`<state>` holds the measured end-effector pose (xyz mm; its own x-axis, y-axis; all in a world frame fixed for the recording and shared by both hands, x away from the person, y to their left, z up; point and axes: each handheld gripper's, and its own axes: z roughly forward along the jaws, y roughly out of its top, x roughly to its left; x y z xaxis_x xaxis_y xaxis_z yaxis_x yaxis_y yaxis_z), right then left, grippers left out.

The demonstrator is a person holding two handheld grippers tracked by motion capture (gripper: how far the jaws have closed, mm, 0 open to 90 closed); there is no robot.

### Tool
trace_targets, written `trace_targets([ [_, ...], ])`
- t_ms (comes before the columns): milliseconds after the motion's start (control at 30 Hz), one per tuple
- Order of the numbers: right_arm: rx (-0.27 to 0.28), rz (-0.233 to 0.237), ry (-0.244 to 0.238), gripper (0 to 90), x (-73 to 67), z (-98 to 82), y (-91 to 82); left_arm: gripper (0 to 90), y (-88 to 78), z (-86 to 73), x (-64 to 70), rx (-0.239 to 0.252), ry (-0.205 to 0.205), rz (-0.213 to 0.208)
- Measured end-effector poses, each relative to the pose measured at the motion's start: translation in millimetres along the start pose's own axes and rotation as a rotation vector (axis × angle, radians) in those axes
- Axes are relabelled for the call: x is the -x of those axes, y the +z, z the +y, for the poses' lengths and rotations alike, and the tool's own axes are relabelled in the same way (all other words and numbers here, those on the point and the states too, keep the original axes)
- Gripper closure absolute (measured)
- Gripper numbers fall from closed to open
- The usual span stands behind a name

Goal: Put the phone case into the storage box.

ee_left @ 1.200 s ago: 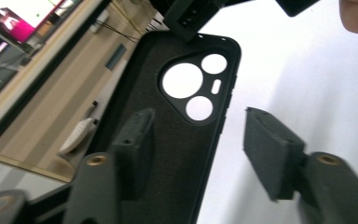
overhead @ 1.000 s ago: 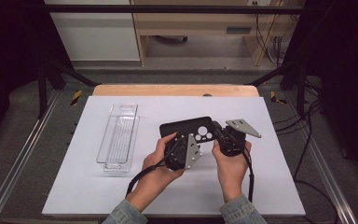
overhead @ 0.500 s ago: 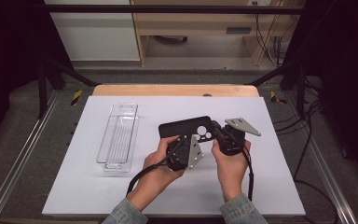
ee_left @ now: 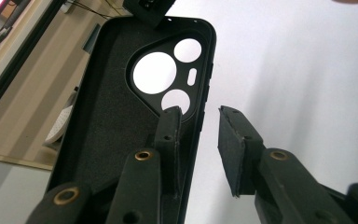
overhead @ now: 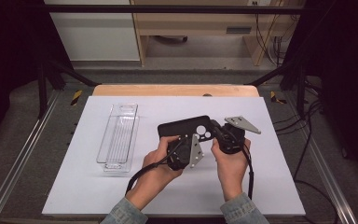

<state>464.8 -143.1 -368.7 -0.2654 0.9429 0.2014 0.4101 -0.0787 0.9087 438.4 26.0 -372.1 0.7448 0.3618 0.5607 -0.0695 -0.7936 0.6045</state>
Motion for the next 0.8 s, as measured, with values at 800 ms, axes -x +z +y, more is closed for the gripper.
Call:
trace_targets([
  [800, -0.006, 0.014, -0.003, 89.5, -6.6, 4.1, -1.0, 81.2, -3.2, -0.6, -1.4, -0.032, 0.089, 0.030],
])
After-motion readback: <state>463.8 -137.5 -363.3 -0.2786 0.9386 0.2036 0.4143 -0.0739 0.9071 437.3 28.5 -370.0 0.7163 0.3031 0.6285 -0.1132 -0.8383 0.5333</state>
